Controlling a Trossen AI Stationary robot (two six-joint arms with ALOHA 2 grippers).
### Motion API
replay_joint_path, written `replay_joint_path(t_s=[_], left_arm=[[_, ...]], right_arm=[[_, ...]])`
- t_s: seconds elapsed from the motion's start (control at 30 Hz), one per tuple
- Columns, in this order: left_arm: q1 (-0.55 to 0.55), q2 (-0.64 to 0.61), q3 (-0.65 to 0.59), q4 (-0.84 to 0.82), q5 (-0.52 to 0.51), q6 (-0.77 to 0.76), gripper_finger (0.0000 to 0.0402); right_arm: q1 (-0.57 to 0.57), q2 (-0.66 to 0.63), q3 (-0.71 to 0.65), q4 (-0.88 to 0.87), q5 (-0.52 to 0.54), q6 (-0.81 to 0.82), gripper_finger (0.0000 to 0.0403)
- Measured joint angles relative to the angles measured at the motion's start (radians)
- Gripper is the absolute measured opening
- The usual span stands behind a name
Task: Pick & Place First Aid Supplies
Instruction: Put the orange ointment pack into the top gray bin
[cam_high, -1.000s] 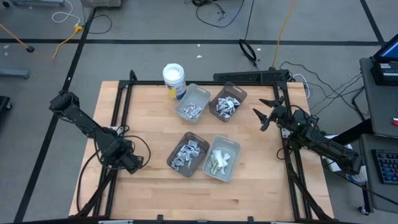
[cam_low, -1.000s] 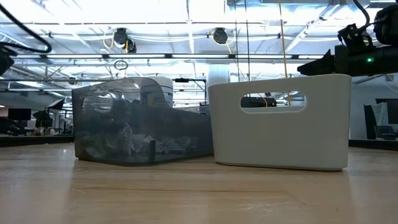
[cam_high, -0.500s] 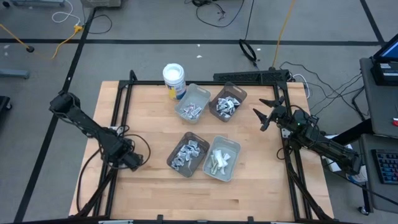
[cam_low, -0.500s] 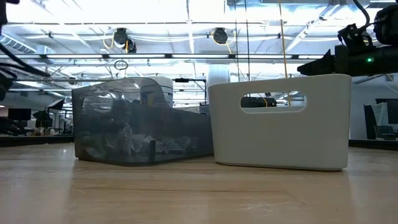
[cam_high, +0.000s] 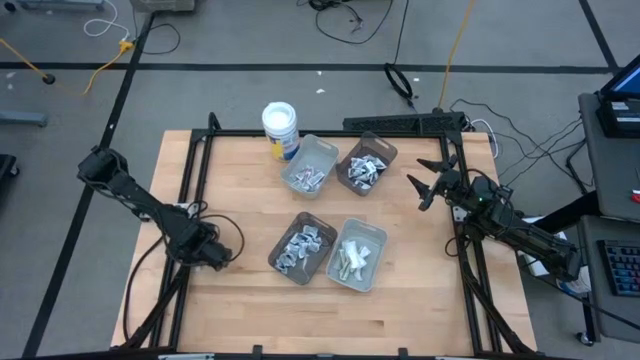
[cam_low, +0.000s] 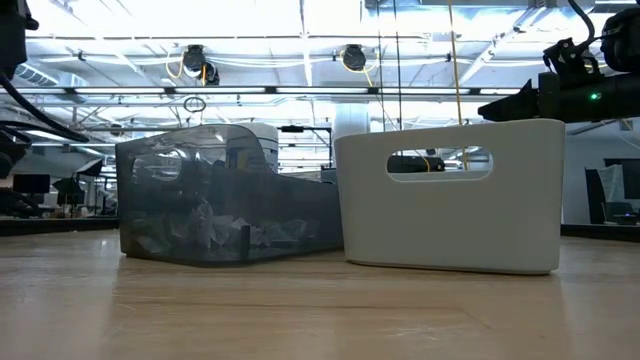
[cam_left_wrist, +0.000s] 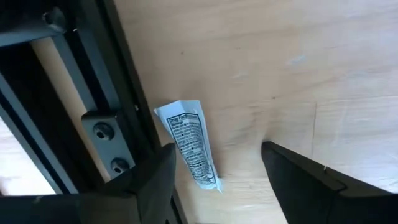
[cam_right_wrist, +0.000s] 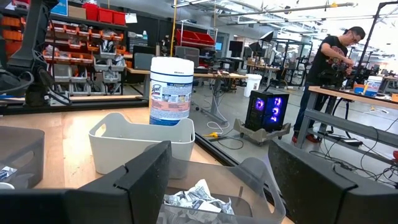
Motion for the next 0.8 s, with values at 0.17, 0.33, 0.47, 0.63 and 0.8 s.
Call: replay_joint_path(t_s=[0.17, 0.33, 0.47, 0.63, 0.8], left_arm=[[0.013, 0.001, -0.002, 0.015, -0.001, 0.038, 0.0195], [0.024, 0.002, -0.002, 0.033, -0.004, 0.051, 0.0105], [0.024, 0.002, 0.0, 0.04, -0.004, 0.076, 0.0041], [0.024, -0.002, 0.019, 0.028, -0.012, 0.075, 0.0009], [0.024, -0.033, 0.069, 0.025, -0.029, 0.095, 0.0004]], right_arm=[[0.0, 0.0, 0.0, 0.0, 0.0, 0.0, 0.0263], [0.0, 0.0, 0.0, 0.0, 0.0, 0.0, 0.0263], [0.0, 0.0, 0.0, 0.0, 0.0, 0.0, 0.0263], [0.0, 0.0, 0.0, 0.0, 0.0, 0.0, 0.0263], [0.0, 0.0, 0.0, 0.0, 0.0, 0.0, 0.0263]])
